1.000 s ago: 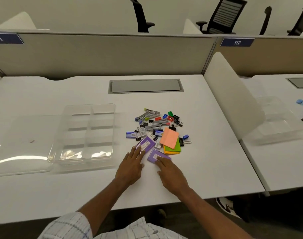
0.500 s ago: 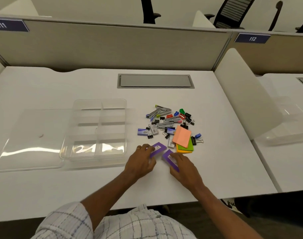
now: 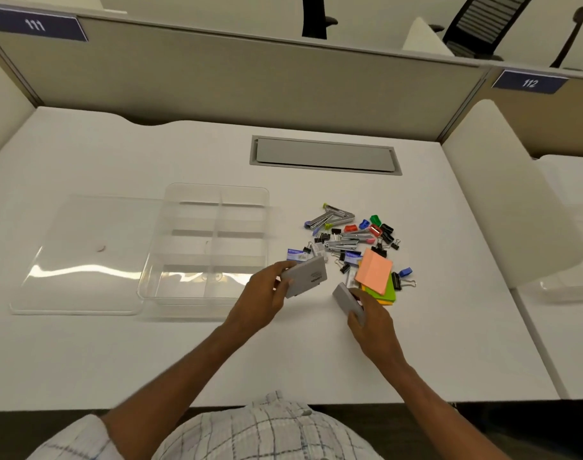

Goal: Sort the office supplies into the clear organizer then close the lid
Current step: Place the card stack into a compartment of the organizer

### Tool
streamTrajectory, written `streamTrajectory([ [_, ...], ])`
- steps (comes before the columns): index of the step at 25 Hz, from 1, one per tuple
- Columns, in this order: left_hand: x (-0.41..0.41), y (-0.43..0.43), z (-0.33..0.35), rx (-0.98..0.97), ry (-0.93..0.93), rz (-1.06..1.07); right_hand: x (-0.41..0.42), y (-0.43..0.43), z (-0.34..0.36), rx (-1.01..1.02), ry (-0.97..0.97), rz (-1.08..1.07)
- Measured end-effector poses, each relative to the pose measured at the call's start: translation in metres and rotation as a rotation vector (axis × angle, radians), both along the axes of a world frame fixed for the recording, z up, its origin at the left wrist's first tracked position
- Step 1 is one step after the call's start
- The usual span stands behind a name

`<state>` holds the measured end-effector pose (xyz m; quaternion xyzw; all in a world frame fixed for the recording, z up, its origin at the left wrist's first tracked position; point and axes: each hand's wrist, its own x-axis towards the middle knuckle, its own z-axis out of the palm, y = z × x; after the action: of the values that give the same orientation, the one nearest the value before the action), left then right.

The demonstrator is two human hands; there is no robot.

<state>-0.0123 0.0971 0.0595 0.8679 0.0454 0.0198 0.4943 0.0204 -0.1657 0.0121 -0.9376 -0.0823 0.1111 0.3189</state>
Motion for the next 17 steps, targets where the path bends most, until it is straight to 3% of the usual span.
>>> streamTrajectory([
  [4,-0.003,0.05,0.012,-0.006,-0.016,0.068,0.006,0.0,0.0,0.052,-0.017,0.002],
  [9,-0.01,0.106,0.008,0.315,0.13,0.023,0.014,0.001,0.001,0.091,-0.07,-0.01],
  [14,0.0,0.123,0.004,0.409,0.192,0.036,0.019,0.004,-0.002,0.069,-0.046,-0.02],
  [17,0.004,0.12,-0.004,0.458,0.274,-0.083,0.021,0.004,-0.002,0.069,-0.051,-0.002],
])
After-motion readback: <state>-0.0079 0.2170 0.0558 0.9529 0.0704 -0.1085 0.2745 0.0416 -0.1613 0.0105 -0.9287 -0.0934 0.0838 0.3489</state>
